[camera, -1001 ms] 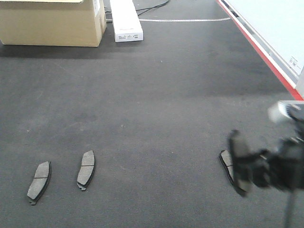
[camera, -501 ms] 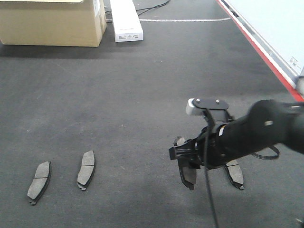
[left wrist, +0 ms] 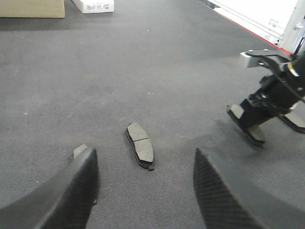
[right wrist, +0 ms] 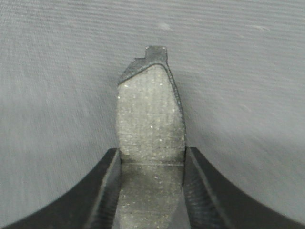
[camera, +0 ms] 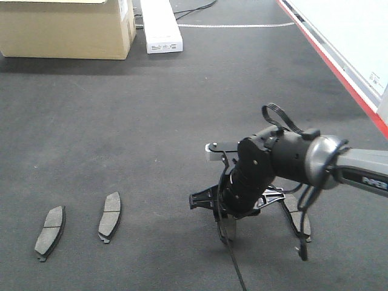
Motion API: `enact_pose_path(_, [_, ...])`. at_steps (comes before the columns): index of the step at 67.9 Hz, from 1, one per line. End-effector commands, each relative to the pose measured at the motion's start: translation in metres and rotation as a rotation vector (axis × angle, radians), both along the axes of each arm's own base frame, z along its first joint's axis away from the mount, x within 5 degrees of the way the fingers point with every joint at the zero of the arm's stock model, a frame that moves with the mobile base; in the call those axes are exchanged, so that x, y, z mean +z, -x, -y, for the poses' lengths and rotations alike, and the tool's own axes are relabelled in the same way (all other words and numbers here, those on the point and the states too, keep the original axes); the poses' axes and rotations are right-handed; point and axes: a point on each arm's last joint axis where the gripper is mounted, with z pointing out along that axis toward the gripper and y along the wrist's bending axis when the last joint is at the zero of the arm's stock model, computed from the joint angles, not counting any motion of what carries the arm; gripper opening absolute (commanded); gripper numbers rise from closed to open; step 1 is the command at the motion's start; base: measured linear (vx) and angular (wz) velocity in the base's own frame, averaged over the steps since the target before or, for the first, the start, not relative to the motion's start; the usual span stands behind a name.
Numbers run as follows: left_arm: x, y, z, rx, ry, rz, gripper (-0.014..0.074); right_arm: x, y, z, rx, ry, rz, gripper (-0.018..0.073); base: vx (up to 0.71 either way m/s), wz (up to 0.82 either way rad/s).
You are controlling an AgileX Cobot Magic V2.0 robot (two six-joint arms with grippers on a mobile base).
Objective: Move and align brake pads A on conveyor
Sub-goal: 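Lower the right gripper and release its pad beside the other placed pad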
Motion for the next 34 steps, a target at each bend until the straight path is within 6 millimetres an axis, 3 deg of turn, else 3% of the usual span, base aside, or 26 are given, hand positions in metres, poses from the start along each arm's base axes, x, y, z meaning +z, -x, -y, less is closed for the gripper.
enact_pose_path(1, [0.012, -0.002, 0.002, -0.013, 0.032, 0.077, 0.0422, 0.027, -0.009, -0.004, 0.001, -0.042, 0.084, 0.0214, 0.00, 0.00])
enact_pose_path(17, [0.012, -0.002, 0.002, -0.013, 0.032, 0.077, 0.0422, 0.028, -0.012, -0.006, -0.007, -0.065, 0.110, 0.0459, 0.00, 0.00])
enact_pose_path(26, [0.012, -0.002, 0.002, -0.013, 0.032, 0.077, 0.0422, 0.047, -0.011, -0.002, 0.015, -0.059, 0.182, 0.0476, 0.00, 0.00])
enact_pose_path(34, [0.012, -0.002, 0.002, -0.013, 0.032, 0.077, 0.0422, 0.079, -0.001, 0.009, 0.041, -0.036, 0.269, 0.0466, 0.00, 0.00])
